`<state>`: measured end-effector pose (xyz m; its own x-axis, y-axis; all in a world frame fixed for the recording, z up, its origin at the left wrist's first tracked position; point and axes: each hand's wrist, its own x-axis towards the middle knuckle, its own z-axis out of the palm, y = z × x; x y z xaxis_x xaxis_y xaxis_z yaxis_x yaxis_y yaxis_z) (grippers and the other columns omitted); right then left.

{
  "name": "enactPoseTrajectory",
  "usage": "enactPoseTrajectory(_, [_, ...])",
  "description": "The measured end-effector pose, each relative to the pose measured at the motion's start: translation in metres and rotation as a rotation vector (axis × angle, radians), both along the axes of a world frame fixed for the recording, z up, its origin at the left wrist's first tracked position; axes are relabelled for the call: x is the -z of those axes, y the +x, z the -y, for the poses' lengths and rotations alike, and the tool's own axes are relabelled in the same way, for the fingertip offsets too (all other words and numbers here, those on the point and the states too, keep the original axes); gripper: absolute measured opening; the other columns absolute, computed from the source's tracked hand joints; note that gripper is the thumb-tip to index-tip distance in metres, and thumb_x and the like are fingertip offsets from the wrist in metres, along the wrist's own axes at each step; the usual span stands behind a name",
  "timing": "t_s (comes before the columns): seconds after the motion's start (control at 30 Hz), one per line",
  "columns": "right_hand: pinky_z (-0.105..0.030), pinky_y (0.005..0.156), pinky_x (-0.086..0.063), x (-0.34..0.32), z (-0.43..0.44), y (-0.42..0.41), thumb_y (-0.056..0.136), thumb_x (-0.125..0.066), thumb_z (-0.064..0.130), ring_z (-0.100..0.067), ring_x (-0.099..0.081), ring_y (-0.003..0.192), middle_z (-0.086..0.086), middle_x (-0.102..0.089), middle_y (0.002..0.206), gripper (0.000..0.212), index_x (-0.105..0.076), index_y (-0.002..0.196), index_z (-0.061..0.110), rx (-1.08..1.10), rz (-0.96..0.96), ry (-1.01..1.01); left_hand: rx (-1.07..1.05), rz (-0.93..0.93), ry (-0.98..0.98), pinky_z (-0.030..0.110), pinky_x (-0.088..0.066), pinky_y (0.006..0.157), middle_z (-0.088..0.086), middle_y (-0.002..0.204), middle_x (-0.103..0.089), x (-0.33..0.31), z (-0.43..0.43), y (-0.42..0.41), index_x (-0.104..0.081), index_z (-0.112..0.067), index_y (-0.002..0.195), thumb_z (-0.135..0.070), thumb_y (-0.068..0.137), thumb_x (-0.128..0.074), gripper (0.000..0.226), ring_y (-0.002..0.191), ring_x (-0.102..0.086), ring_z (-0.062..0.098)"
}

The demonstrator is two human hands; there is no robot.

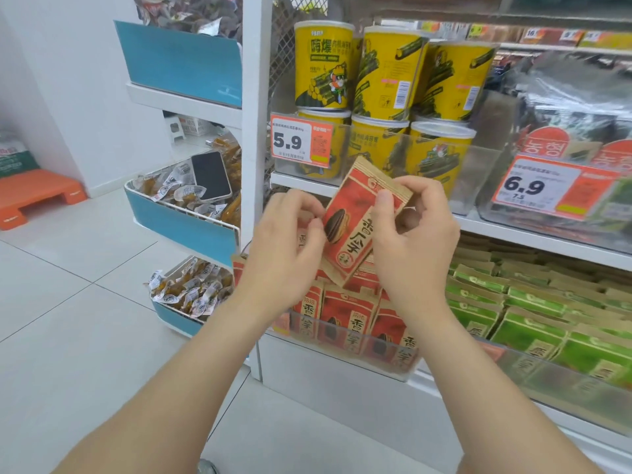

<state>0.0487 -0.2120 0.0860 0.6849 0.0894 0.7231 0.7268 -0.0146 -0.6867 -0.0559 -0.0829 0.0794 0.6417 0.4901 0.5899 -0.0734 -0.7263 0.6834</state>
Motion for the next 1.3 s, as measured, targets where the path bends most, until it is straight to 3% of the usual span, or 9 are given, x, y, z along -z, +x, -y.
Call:
enactPoseTrajectory(0.23, [-0.038,0.07,-0.06,-0.003,0.029,-0.007,0.106,-0.067,0.021,-0.017,-0.075,0.08,-0.003,-0.079,0.091,0.01,-0.066,0.11,0.013,-0.086,-0.373,0.241,0.151,0.0,0.07,0.016,-0.043,0.098,-0.006,0.13,-0.054,0.002,0.047,0.016,-0.056,-0.028,0.138,-0.022,0.112,-0.048,0.028,0.12,-0.051,-0.003])
enactPoseTrajectory(0.33, [-0.032,0.079,-0.061,0.001,0.034,-0.006,0.106,-0.069,0.024,-0.015,-0.078,0.09,-0.001,-0.082,0.095,0.012,-0.075,0.106,0.013,-0.17,-0.442,0.213,0.192,-0.03,0.033,0.027,-0.043,0.106,-0.013,0.131,-0.06,0.002,0.057,0.022,-0.057,-0.033,0.138,-0.034,0.111,-0.051,0.028,0.128,-0.052,0.002])
enactPoseTrajectory(0.43, [-0.023,0.078,-0.056,0.002,0.036,-0.009,0.106,-0.067,0.028,-0.008,-0.076,0.09,0.004,-0.081,0.094,0.015,-0.076,0.106,0.016,-0.255,-0.441,0.172,0.256,-0.02,-0.195,0.035,-0.051,0.102,-0.014,0.121,-0.071,-0.001,0.068,0.027,-0.058,-0.033,0.132,-0.038,0.112,-0.051,0.022,0.118,-0.065,0.005])
enactPoseTrajectory(0.53, [-0.034,0.081,-0.058,0.004,0.038,-0.009,0.11,-0.061,0.032,-0.015,-0.074,0.091,-0.001,-0.08,0.096,0.024,-0.077,0.112,0.015,-0.357,-0.466,0.106,0.285,0.021,-0.554,0.029,-0.059,0.083,-0.002,0.103,-0.077,-0.007,0.075,0.032,-0.06,-0.03,0.124,-0.037,0.112,-0.052,0.016,0.092,-0.074,0.005])
enactPoseTrajectory(0.67, [-0.042,0.085,-0.062,0.004,0.038,-0.007,0.107,-0.065,0.031,-0.021,-0.076,0.095,-0.006,-0.081,0.101,0.02,-0.078,0.112,0.016,-0.361,-0.487,0.069,0.316,0.067,-0.759,0.018,-0.059,0.075,-0.008,0.1,-0.078,-0.012,0.08,0.035,-0.06,-0.023,0.124,-0.041,0.112,-0.052,0.023,0.09,-0.075,0.002])
enactPoseTrajectory(0.83, [-0.047,0.076,-0.058,0.003,0.043,-0.003,0.106,-0.064,0.02,-0.027,-0.071,0.084,-0.012,-0.077,0.092,0.015,-0.075,0.096,0.017,-0.319,-0.554,0.123,0.378,0.025,-0.743,0.035,-0.064,0.083,0.001,0.102,-0.077,-0.008,0.087,0.038,-0.057,-0.02,0.123,-0.042,0.108,-0.061,0.027,0.094,-0.077,0.013])
enactPoseTrajectory(0.97, [-0.031,0.064,-0.043,0.008,0.043,-0.001,0.102,-0.062,0.019,-0.013,-0.054,0.066,0.006,-0.064,0.069,0.018,-0.069,0.085,0.019,-0.231,-0.455,0.067,0.388,0.008,-0.718,0.019,-0.053,0.067,-0.015,0.075,-0.065,-0.009,0.092,0.04,-0.052,-0.013,0.11,-0.028,0.112,-0.052,0.015,0.073,-0.064,0.0])
enactPoseTrajectory(1.13, [-0.033,0.06,-0.044,0.014,0.047,-0.002,0.109,-0.057,0.022,-0.011,-0.053,0.063,-0.007,-0.066,0.073,0.02,-0.066,0.093,0.013,-0.168,-0.28,-0.021,0.382,-0.004,-0.692,0.039,-0.047,0.08,0.005,0.094,-0.063,-0.009,0.092,0.042,-0.056,-0.009,0.104,-0.025,0.114,-0.043,0.023,0.089,-0.059,0.015])
enactPoseTrajectory(1.3, [-0.025,0.056,-0.039,0.014,0.05,0.005,0.112,-0.056,0.019,-0.004,-0.049,0.057,0.008,-0.063,0.068,0.022,-0.068,0.096,0.01,-0.218,-0.371,0.027,0.427,0.001,-0.648,0.022,-0.049,0.071,0.002,0.088,-0.063,-0.011,0.09,0.041,-0.056,-0.014,0.101,-0.025,0.116,-0.043,0.023,0.082,-0.057,0.011])
